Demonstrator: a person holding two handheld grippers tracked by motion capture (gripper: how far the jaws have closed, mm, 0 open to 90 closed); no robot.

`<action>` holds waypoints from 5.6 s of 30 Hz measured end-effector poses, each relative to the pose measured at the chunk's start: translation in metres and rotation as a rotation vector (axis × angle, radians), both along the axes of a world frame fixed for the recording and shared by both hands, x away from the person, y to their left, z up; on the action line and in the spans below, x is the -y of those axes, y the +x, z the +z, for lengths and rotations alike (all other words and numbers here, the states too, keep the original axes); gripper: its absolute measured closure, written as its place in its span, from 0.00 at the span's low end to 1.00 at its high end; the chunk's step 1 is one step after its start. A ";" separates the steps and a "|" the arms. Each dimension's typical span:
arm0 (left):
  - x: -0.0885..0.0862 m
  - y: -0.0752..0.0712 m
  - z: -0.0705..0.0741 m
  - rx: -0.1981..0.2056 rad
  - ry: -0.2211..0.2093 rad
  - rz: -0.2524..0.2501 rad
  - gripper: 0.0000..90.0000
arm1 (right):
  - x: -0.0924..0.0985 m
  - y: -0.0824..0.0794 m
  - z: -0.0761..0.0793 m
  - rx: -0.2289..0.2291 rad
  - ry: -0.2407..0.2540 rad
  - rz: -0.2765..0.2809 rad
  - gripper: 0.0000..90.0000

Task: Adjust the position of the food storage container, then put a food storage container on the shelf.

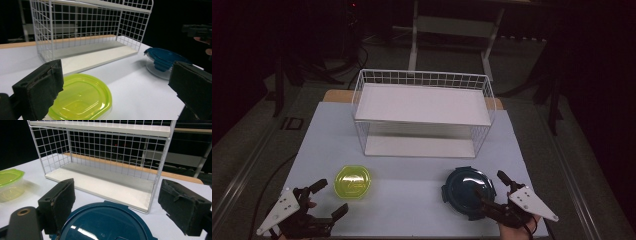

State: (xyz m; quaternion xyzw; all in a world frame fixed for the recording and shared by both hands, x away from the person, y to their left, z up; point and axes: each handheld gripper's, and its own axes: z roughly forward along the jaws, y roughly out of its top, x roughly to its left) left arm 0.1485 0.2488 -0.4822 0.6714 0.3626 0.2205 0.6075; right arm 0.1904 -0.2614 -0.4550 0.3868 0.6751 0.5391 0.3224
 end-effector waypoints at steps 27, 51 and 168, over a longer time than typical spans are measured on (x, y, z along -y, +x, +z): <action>0.002 0.002 0.000 0.000 -0.009 -0.052 0.00 | 0.008 0.008 0.054 0.001 -0.038 0.079 0.12; 0.004 0.003 -0.001 0.002 -0.006 -0.053 0.00 | 0.048 0.053 0.001 -0.290 -0.156 -0.002 0.87; 0.129 0.064 0.064 -0.210 0.020 -0.385 0.00 | 0.028 0.002 0.038 -0.027 -0.004 0.191 0.19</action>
